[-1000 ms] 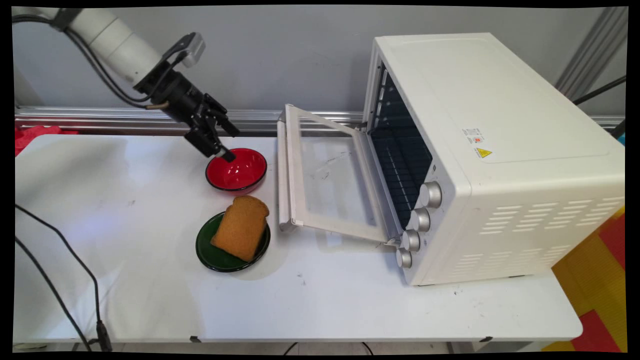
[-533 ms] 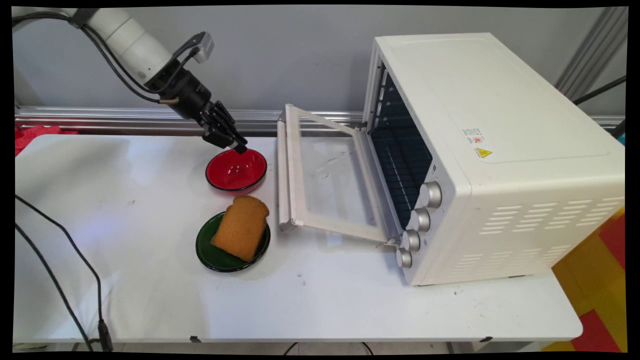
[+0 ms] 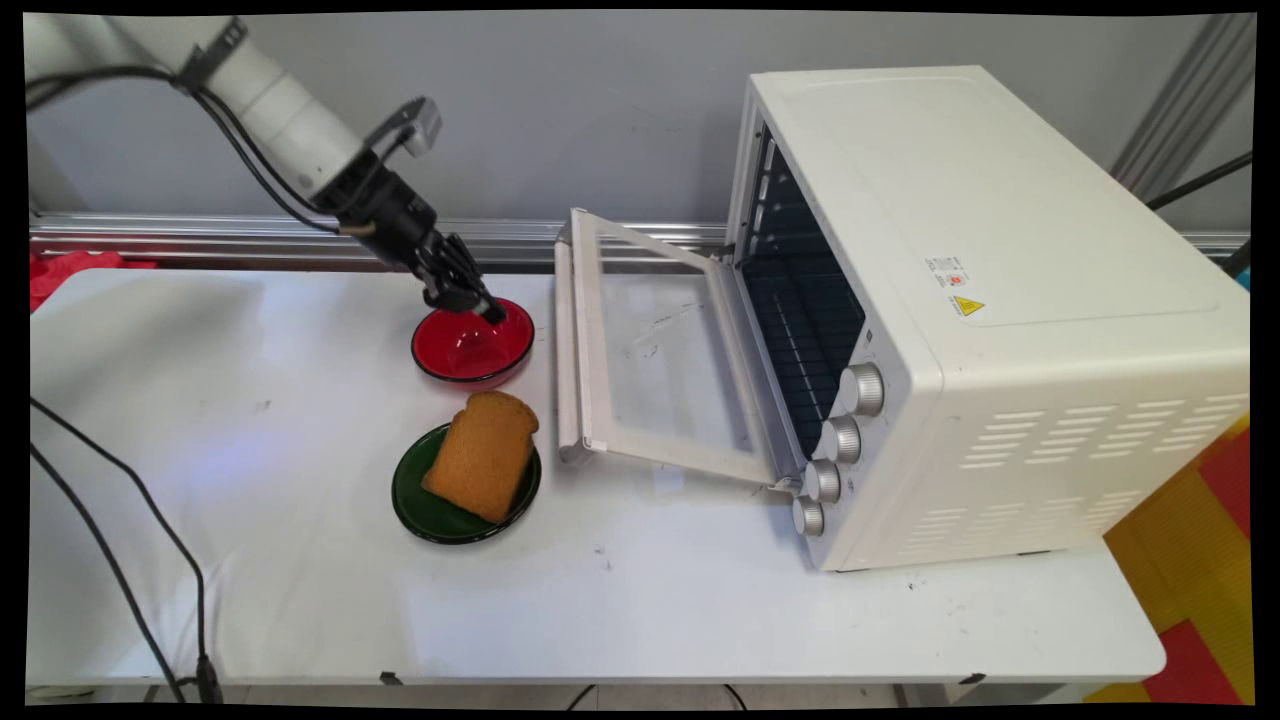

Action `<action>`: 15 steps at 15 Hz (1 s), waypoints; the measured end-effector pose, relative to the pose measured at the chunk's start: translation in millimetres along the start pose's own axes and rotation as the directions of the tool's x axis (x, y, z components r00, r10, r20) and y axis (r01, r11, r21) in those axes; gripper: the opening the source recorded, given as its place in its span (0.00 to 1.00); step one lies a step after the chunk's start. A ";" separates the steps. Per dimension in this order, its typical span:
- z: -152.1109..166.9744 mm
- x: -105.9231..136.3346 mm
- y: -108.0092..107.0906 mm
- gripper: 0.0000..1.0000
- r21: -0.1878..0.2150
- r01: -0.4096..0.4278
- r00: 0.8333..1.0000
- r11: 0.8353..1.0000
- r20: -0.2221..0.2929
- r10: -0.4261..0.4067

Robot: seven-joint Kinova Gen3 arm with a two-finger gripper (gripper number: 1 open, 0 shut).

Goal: Close the oven

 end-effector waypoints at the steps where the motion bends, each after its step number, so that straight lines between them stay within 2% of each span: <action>1: 4.9 -1.5 -0.3 0.00 -0.004 -0.001 1.000 1.000 -0.005 0.001; 7: 48.9 -12.5 -4.8 0.00 -0.011 -0.016 0.999 1.000 -0.047 0.015; 15: 82.8 -17.2 -10.5 0.00 0.005 -0.033 0.994 0.999 -0.101 0.033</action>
